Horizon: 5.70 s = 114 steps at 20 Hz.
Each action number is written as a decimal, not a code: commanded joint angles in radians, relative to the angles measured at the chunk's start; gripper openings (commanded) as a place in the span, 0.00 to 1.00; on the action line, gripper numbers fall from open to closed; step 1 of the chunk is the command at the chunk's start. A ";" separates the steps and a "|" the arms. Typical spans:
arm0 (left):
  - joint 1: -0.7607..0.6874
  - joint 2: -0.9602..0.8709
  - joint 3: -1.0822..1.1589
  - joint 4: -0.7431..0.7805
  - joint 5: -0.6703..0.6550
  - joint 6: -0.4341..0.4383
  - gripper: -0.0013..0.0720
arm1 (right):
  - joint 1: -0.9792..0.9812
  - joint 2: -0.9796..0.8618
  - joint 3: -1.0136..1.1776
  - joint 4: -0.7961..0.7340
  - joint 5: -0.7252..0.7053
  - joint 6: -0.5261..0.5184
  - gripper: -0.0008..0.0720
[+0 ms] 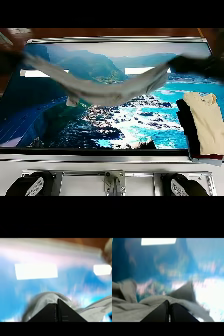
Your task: Fold the shirts.
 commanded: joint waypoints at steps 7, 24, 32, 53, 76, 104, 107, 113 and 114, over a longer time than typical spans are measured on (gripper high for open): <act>0.000 0.189 0.452 0.211 -0.018 -0.008 0.06 | -0.023 0.456 0.366 -0.430 -0.072 0.241 0.09; 0.000 -0.061 -0.301 0.704 -0.217 -0.333 0.06 | 0.034 -0.263 0.037 -0.570 0.172 0.381 0.09; -0.004 -0.569 -0.150 0.488 0.120 -0.329 0.06 | 0.151 -0.596 0.038 -0.443 -0.480 0.692 0.09; 0.407 -0.484 -0.759 0.095 -0.515 0.122 0.85 | -0.271 -0.449 -0.316 -0.177 0.534 0.216 0.82; 0.191 -0.465 -0.822 0.057 -0.271 0.117 0.06 | -0.183 -0.541 -0.569 -0.099 0.177 0.185 0.86; 0.193 0.200 0.540 0.411 -0.433 -0.051 0.06 | -0.084 0.473 0.378 -0.463 0.120 0.174 0.09; 0.193 0.194 0.427 0.411 -0.493 -0.010 0.06 | -0.084 0.400 0.378 -0.517 0.354 0.220 0.09; 0.193 0.125 -0.101 0.410 -0.521 -0.031 0.06 | -0.084 0.118 0.132 -0.511 0.682 0.327 0.09; 0.193 0.082 -0.192 0.410 -0.486 -0.022 0.06 | -0.084 0.077 0.029 -0.501 0.581 0.331 0.09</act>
